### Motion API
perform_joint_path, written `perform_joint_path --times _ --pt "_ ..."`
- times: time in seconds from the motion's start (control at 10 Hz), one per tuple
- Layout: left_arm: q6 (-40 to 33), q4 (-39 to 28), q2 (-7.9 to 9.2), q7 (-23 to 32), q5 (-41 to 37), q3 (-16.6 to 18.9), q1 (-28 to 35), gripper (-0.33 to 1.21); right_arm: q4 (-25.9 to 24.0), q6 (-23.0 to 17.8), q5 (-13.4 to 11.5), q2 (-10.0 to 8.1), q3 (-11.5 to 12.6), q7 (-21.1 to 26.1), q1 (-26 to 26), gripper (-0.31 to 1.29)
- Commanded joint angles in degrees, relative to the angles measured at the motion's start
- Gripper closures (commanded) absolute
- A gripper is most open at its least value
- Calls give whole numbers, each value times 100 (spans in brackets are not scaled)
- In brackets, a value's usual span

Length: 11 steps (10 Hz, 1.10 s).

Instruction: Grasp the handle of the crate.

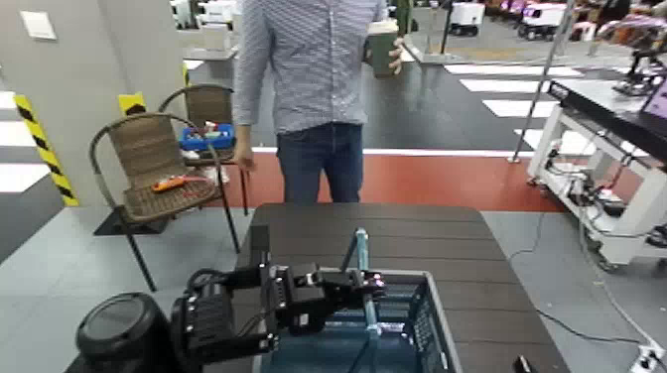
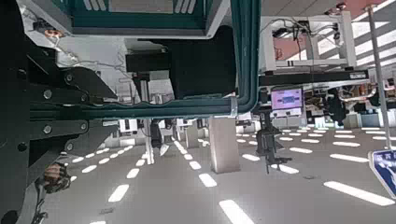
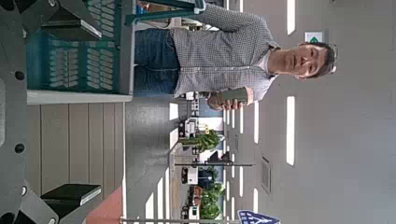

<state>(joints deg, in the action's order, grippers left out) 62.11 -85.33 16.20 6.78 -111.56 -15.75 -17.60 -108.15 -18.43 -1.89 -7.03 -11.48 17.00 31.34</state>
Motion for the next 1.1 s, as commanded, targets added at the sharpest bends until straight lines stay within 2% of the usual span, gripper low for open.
perform_joint_path --times 0.1,0.3,0.6,0.9,1.1 --pt "29 -388 208 412 -639 99 450 119 14 -55 -39 17 14 40 13 15" --pt "64 -511 279 640 -955 186 776 119 40 -99 -57 17 23 84 13 15" --pt "117 -775 261 755 -1360 318 1198 119 49 -117 -101 26 23 163 22 15" --pt "99 -845 261 755 -1659 230 1373 119 66 -37 -66 26 -21 163 4 15" --pt "90 -836 173 702 -1694 239 1435 119 66 7 13 17 -47 163 -13 15"
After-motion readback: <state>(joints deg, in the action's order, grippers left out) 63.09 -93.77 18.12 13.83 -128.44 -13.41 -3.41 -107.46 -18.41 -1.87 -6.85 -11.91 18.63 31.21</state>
